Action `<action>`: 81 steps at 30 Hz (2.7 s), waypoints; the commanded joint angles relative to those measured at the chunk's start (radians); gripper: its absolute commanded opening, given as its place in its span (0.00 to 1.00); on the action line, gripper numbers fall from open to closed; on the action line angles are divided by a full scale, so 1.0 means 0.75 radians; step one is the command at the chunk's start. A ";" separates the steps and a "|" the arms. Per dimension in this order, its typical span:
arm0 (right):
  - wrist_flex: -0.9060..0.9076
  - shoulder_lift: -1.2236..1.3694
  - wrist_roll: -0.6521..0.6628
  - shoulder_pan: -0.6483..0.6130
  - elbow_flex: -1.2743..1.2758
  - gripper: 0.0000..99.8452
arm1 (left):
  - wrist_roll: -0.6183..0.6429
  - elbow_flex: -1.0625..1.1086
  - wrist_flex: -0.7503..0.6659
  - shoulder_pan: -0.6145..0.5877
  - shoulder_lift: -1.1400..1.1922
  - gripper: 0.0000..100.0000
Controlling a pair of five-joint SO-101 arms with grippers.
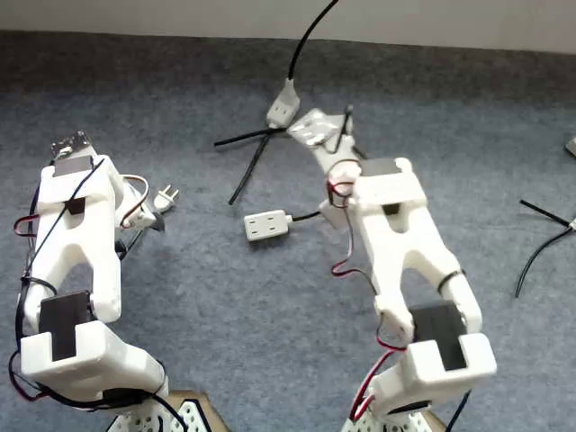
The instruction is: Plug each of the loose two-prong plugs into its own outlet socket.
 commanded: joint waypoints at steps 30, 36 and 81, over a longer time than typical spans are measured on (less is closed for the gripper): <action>-0.846 -0.330 -0.867 0.234 0.866 0.31 | -0.867 -0.795 0.229 0.161 0.353 0.26; -0.846 -0.328 -0.867 0.230 0.866 0.31 | -1.129 -1.306 0.548 0.193 0.742 0.26; -0.854 -0.322 -0.867 0.228 0.862 0.31 | -1.714 -1.521 0.649 0.175 1.001 0.24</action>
